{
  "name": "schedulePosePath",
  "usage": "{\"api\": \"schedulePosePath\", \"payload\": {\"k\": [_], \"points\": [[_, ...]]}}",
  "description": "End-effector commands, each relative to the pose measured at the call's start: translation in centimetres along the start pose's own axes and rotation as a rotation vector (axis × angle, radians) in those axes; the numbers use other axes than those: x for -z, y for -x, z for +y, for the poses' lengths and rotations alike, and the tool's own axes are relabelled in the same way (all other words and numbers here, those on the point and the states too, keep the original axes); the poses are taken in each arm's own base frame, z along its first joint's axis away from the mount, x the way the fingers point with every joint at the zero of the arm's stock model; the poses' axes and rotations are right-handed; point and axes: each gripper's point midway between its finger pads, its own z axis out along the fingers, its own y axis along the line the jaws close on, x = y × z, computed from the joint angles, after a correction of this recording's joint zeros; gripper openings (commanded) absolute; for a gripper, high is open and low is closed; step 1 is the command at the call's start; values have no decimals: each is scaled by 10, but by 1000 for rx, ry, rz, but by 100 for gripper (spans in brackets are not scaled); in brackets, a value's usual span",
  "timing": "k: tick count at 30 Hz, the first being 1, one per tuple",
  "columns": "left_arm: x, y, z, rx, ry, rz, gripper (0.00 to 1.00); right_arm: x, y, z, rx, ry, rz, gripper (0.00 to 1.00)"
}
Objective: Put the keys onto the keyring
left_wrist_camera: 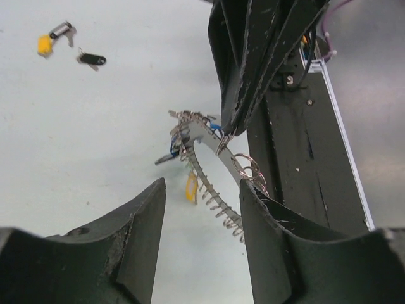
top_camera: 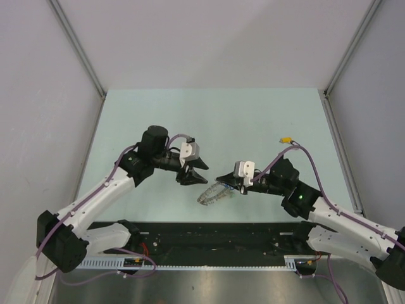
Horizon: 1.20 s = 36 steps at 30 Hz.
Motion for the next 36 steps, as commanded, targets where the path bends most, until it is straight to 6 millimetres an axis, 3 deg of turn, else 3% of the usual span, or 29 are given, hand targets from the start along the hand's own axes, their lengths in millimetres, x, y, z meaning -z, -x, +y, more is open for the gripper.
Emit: {"api": "schedulePosePath", "payload": {"k": [1,15,26,32,35,36], "points": [[-2,7,-7,-45,-57,-6,55,-3,28,1,68,74,-39,0],[-19,1,-27,14,-206,-34,50,-11,28,1,69,112,-18,0],[-31,-6,-25,73,-231,-28,40,-13,28,1,69,117,-15,0],[-33,-7,-26,84,-234,-29,27,-13,28,0,71,110,-14,0],[-35,-8,-27,88,-236,-25,15,-11,27,-1,71,103,-10,0],[-35,-7,-27,88,-234,-25,4,-10,29,-3,75,90,-9,0]]}}
